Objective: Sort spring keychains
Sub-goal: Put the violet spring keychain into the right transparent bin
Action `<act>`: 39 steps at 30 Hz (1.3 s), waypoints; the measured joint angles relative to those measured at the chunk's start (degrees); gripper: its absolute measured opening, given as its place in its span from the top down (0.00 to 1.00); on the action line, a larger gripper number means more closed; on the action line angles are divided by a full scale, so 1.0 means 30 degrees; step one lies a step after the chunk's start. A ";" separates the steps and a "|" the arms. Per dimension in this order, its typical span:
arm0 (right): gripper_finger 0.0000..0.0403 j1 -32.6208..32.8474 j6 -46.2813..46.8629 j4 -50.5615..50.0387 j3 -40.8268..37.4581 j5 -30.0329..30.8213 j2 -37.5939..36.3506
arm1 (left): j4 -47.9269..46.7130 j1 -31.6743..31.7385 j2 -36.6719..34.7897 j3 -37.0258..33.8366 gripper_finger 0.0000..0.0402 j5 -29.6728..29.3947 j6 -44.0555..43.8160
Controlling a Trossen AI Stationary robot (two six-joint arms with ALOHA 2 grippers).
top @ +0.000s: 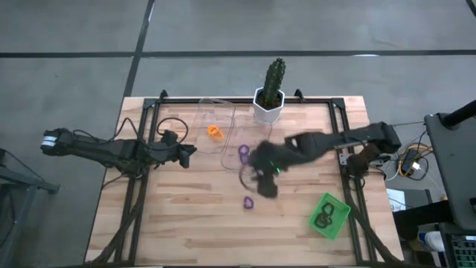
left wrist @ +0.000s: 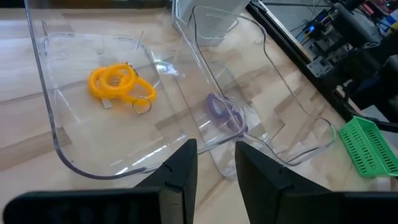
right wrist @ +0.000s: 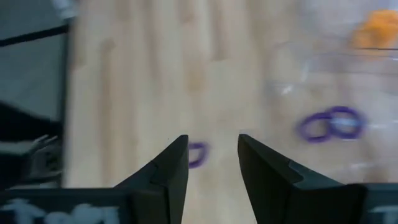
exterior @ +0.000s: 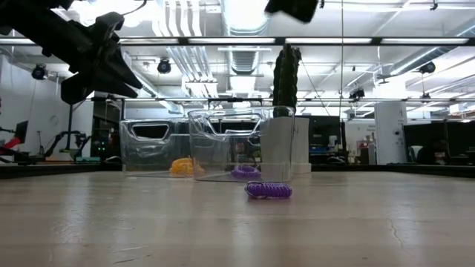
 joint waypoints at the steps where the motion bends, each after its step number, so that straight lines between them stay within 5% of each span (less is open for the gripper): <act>1: 0.67 0.0607 0.0362 0.0015 -0.0001 0.0003 -0.0104 | 0.0005 0.0000 0.0000 0.0000 0.75 -0.0004 0.0106; 10: 0.68 0.3501 0.5929 -0.0213 -0.0066 0.0647 0.1533 | -0.0022 0.0000 0.0015 0.0000 0.75 -0.0011 0.0653; 21: 0.58 0.3606 1.0095 -0.0486 -0.0066 0.0656 0.3966 | -0.0017 0.0000 0.0015 0.0000 0.75 0.0040 0.1811; 39: 0.57 0.3561 1.6288 -0.0448 -0.0087 0.1983 0.6826 | -0.0489 0.0000 0.0015 0.0000 0.75 0.1067 0.3116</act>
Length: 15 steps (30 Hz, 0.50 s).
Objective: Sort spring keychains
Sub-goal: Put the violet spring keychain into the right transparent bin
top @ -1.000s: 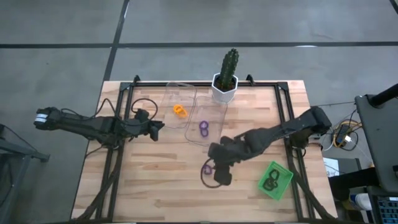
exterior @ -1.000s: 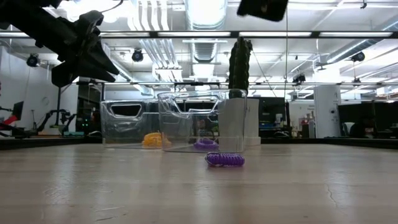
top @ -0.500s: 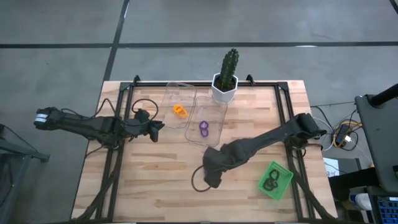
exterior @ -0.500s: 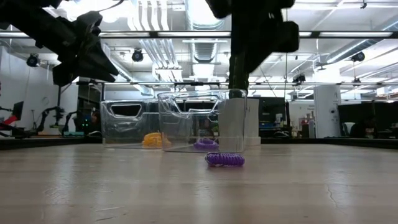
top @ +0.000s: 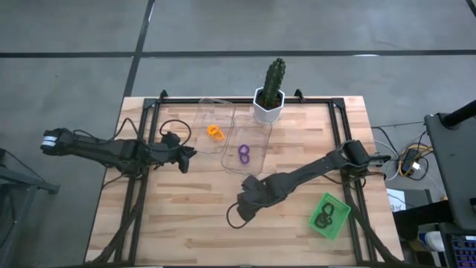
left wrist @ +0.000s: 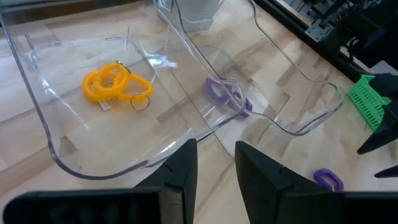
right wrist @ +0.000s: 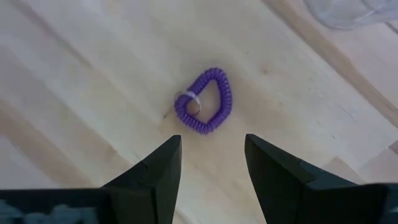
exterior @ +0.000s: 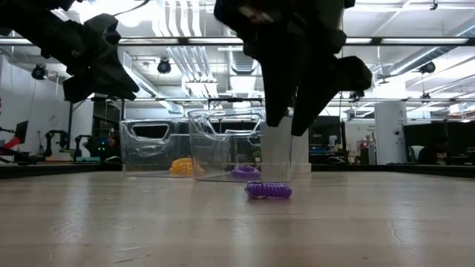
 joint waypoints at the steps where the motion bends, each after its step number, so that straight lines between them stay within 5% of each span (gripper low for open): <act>1: 0.57 -0.0016 0.0337 0.0041 0.0000 0.0213 0.0129 | -0.0001 0.0000 0.0000 0.0000 0.75 0.0000 0.0084; 15: 0.56 -0.0216 0.1756 0.0055 -0.0116 0.0662 0.0914 | -0.0100 0.0000 0.0000 0.0000 0.75 0.0616 0.0218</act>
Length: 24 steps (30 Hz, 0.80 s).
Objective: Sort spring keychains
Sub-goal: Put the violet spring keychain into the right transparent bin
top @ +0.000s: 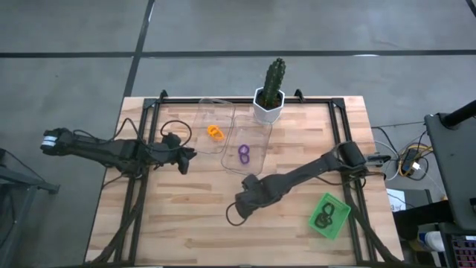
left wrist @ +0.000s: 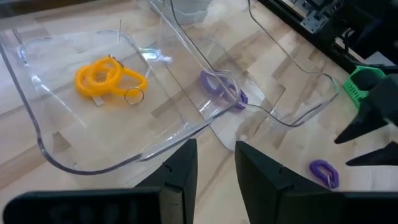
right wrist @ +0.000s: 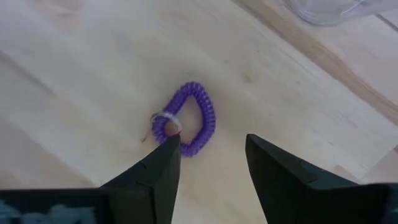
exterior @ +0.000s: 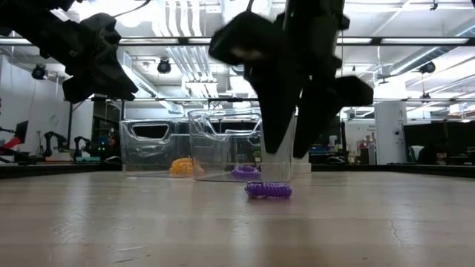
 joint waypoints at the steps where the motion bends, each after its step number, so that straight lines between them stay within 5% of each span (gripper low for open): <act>1: 0.56 -0.0021 0.0098 0.0004 -0.0001 -0.0007 0.0194 | -0.0023 0.0000 0.0000 0.0000 0.75 0.0007 0.0000; 16: 0.54 -0.0124 0.0186 0.0837 0.0000 -0.0040 0.2122 | 0.0018 0.0000 0.0000 0.0000 0.75 0.0207 -0.0037; 24: 0.63 -0.0118 0.0641 0.0108 0.0065 0.0007 0.2479 | 0.0004 0.0000 0.0000 0.0000 0.75 0.1133 -0.0066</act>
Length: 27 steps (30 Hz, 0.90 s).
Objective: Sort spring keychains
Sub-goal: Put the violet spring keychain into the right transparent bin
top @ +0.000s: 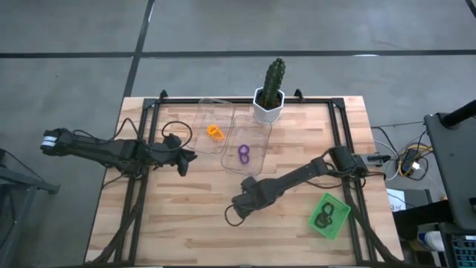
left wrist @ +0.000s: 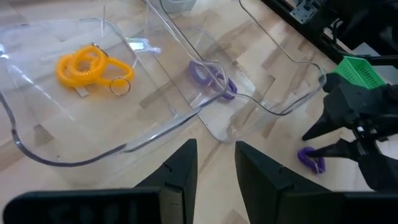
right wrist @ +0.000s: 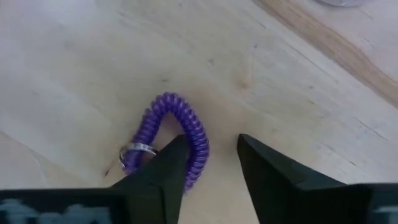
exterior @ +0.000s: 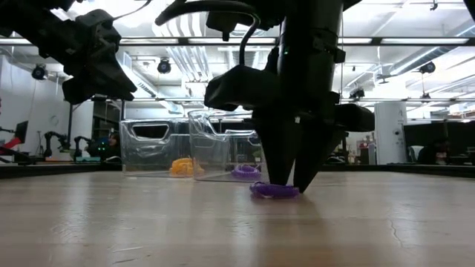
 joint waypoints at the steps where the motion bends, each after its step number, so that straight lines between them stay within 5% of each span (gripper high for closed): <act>1: 0.66 0.0012 0.0119 -0.0136 0.0000 0.0000 0.0025 | 0.0000 0.0000 0.0000 0.0000 0.75 0.0065 -0.0007; 12: 0.95 0.0624 0.0114 -0.0751 -0.0045 0.0313 0.0048 | -0.0010 0.0000 0.0000 0.0000 0.75 0.0101 -0.0007; 19: 0.96 0.0884 0.0156 -0.0934 -0.0029 -0.0042 -0.0242 | -0.0044 0.0000 0.0000 0.0000 0.75 0.0105 -0.0007; 27: 0.97 0.1143 -0.1613 -0.0872 0.0188 -0.2806 -0.1193 | -0.0045 0.0000 0.0000 0.0000 0.75 0.0108 0.0281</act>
